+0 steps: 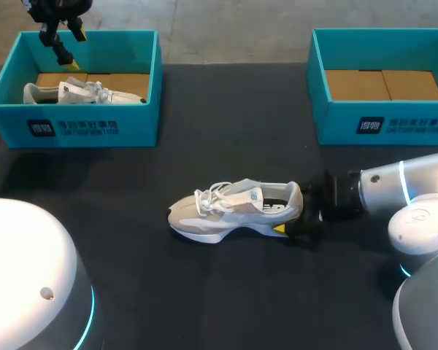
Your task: Take the shoe out of the shoebox, open the shoe tongue, remove and reinsert the insole, then place the shoe into the shoebox
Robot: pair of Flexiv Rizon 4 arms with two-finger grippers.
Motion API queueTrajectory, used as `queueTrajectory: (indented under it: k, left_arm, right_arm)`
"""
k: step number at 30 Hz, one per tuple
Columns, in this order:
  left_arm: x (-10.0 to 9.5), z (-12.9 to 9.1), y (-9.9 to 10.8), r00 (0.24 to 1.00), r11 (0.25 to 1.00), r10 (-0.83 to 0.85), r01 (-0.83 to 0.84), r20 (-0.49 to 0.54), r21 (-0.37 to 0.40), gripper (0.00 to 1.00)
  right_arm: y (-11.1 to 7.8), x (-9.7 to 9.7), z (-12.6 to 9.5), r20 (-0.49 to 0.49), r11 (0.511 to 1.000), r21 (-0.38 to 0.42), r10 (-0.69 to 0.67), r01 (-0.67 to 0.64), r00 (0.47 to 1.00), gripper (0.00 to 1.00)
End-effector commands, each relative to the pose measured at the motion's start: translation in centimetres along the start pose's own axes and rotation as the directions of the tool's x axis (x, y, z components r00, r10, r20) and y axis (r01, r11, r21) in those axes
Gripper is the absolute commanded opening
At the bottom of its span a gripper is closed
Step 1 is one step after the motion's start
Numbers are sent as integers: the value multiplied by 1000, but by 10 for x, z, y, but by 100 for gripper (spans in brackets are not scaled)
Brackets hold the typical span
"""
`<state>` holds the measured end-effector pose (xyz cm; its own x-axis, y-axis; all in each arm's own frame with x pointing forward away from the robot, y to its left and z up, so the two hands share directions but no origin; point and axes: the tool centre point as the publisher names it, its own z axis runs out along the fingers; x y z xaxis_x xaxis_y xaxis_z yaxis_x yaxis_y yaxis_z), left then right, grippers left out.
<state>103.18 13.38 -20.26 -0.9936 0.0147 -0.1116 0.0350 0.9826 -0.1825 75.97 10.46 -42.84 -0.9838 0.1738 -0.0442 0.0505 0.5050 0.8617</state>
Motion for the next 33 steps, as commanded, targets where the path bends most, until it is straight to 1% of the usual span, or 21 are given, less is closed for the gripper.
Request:
queueTrajectory:
  k: [1, 31, 32, 33]
  left_arm:
    - [1, 1, 0, 1000, 1000, 1, -2, 2, 0, 100]
    - [1, 1, 0, 1000, 1000, 1, -2, 2, 0, 100]
    - [2, -1, -4, 999, 999, -50, 50, -3, 8, 100]
    - [3, -3, -6, 997, 997, -71, 71, 9, -2, 100]
  right_arm:
    - [0, 3, 2, 0, 1000, 6, 0, 0, 1000, 0]
    - [0, 3, 2, 0, 1000, 6, 0, 0, 1000, 0]
    - [0, 3, 2, 0, 1000, 6, 0, 0, 1000, 0]
    - [0, 3, 2, 0, 1000, 6, 0, 0, 1000, 0]
